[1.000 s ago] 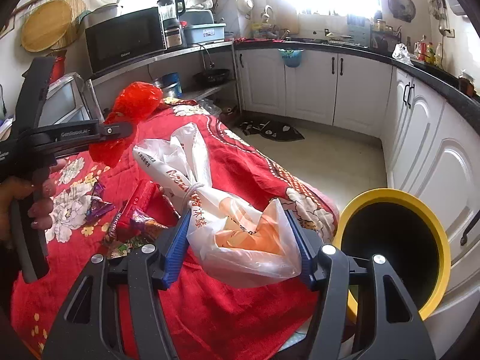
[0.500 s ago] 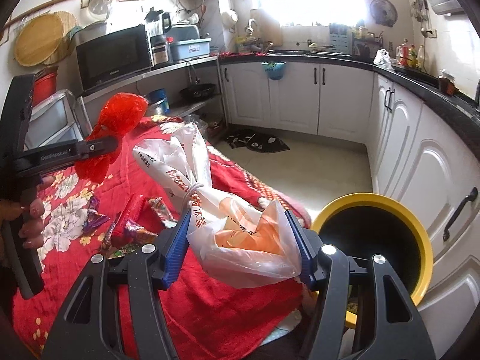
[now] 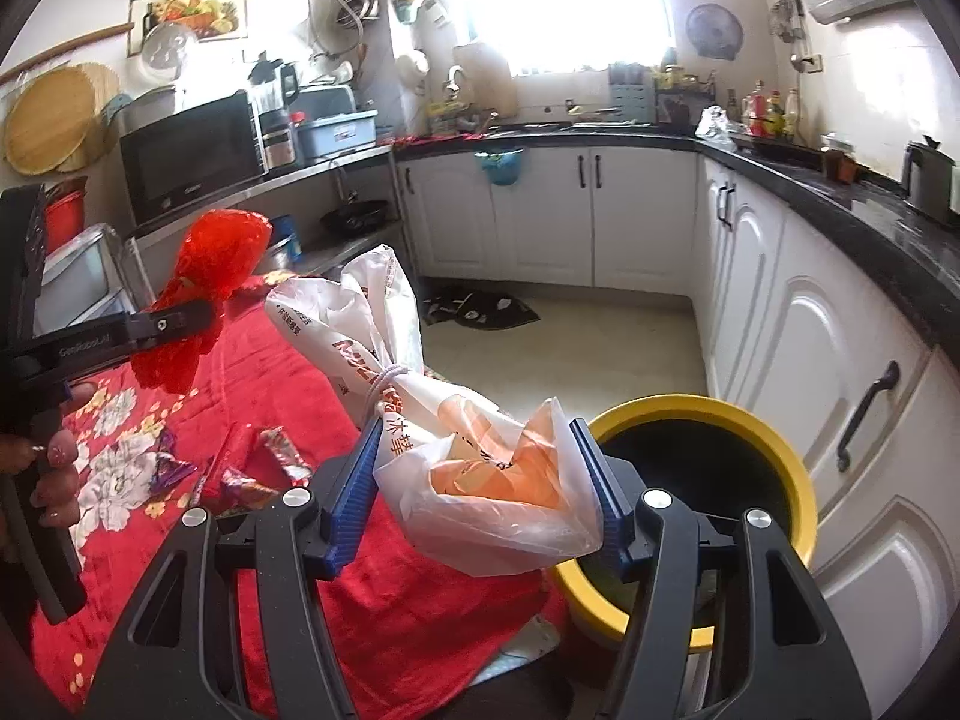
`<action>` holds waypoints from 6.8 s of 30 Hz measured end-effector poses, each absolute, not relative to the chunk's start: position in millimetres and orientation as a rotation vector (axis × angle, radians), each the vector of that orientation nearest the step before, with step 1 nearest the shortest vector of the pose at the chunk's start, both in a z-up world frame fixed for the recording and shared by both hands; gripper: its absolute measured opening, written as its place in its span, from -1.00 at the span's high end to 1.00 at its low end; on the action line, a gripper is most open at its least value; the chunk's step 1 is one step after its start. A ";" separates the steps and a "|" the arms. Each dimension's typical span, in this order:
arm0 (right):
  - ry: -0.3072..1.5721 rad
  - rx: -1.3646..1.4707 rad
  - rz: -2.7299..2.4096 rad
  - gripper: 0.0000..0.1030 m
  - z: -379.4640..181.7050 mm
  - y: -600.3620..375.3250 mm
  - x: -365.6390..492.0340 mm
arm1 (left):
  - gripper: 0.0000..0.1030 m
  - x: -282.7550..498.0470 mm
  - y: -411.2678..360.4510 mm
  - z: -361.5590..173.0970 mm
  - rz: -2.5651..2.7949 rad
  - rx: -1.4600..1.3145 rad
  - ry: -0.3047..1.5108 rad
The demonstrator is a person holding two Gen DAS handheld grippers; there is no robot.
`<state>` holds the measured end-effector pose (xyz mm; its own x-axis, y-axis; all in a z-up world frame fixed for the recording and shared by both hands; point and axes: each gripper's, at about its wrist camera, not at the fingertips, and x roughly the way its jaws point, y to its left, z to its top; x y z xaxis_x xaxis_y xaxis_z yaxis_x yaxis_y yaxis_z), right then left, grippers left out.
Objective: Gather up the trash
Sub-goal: 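Carry the red bag and white bag over the yellow bin with both grippers, then open both grippers to drop the bags into the yellow bin, then move both open grippers back toward the snack wrappers on the cloth, then grasp the purple candy wrapper with the left gripper while the right gripper grasps the green snack packet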
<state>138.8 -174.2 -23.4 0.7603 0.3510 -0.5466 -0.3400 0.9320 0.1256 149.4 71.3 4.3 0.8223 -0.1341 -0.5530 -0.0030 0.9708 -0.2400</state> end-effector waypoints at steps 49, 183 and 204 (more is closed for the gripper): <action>0.577 0.126 -0.045 -0.17 -46.3 -315.6 136.1 | 0.47 213.7 -110.6 -2.4 -0.381 -0.086 0.648; 0.747 -0.029 0.589 -0.87 -54.0 -42.8 111.8 | -0.79 90.1 217.9 -44.3 0.253 -0.351 0.694; 0.948 -0.040 0.691 0.44 -122.3 16.1 118.0 | 0.25 108.5 224.7 -119.6 0.200 -0.441 0.855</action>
<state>118.0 16.1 -122.3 0.3874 0.5259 -0.7572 -0.5594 0.7869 0.2603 108.5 224.7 -119.6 0.6442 -0.0049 -0.7648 -0.3431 0.8919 -0.2947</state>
